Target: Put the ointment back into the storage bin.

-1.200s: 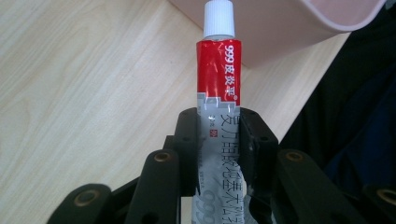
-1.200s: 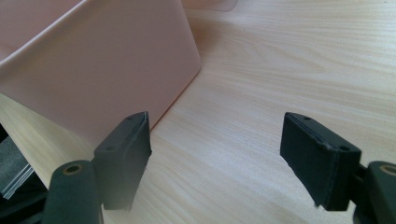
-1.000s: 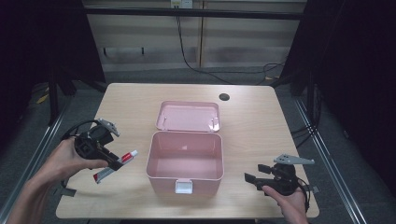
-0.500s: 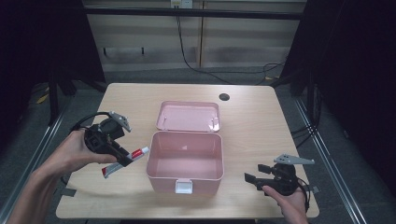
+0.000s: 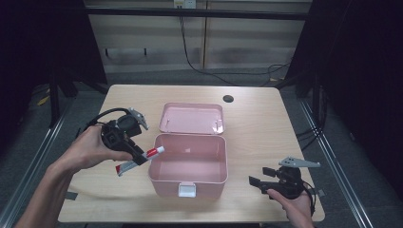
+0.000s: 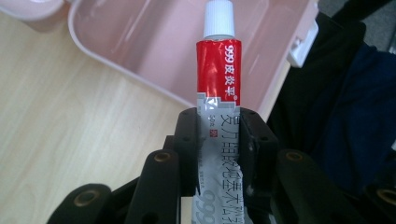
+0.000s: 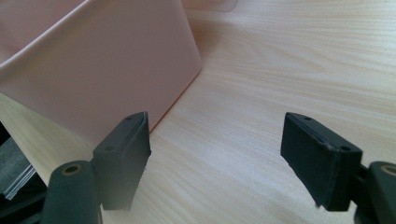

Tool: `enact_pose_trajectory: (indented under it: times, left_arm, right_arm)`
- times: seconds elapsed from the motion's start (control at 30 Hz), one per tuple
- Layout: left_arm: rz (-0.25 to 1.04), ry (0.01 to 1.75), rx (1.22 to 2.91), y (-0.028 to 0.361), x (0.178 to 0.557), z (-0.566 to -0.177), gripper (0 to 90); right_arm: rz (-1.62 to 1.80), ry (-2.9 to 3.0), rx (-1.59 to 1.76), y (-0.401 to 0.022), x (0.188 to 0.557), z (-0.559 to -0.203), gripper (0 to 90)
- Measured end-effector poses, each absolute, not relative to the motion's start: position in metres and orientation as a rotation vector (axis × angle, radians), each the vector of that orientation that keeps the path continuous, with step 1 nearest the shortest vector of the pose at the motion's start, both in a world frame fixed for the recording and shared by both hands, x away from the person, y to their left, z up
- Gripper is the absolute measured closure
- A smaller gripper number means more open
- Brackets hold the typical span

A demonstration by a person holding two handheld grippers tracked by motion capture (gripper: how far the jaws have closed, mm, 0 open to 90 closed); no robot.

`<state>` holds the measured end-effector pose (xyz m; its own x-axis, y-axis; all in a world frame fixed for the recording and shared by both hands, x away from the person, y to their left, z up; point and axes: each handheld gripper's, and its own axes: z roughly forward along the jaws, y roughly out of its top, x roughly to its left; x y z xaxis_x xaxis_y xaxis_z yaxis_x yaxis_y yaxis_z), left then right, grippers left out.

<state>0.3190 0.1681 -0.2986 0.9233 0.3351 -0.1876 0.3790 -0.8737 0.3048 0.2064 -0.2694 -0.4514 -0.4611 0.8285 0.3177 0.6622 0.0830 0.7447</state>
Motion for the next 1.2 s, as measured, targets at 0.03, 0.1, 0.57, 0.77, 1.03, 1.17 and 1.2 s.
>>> enact_pose_trajectory:
  times: [0.03, 0.1, 0.57, 0.77, 1.03, 1.17, 1.2]
  left_arm:
    - [-0.192, 0.510, 2.755, 0.165, 0.320, -0.299, 70.8]
    - [-0.203, 0.488, 2.767, 0.155, 0.318, -0.298, 70.8]
    - [-0.214, 0.372, 2.819, 0.111, 0.313, -0.297, 70.7]
    - [-0.229, 0.365, 2.811, 0.101, 0.316, -0.303, 70.7]
    - [-0.281, 0.342, 2.817, 0.087, 0.321, -0.311, 70.8]
    - [-0.256, 0.282, 2.827, 0.076, 0.318, -0.313, 70.8]
    - [-0.265, 0.275, 2.821, 0.073, 0.318, -0.313, 70.8]
  right_arm:
    - [1.319, 2.166, 1.514, -0.269, 0.206, -0.451, 24.1]
    - [1.320, 2.166, 1.516, -0.269, 0.206, -0.451, 24.0]
    - [1.322, 2.168, 1.516, -0.270, 0.206, -0.451, 23.6]
    - [1.323, 2.169, 1.515, -0.269, 0.206, -0.451, 23.4]
    - [1.321, 2.169, 1.522, -0.269, 0.206, -0.452, 23.0]
    - [1.321, 2.170, 1.520, -0.269, 0.206, -0.452, 22.9]
    - [1.321, 2.172, 1.521, -0.269, 0.206, -0.451, 22.9]
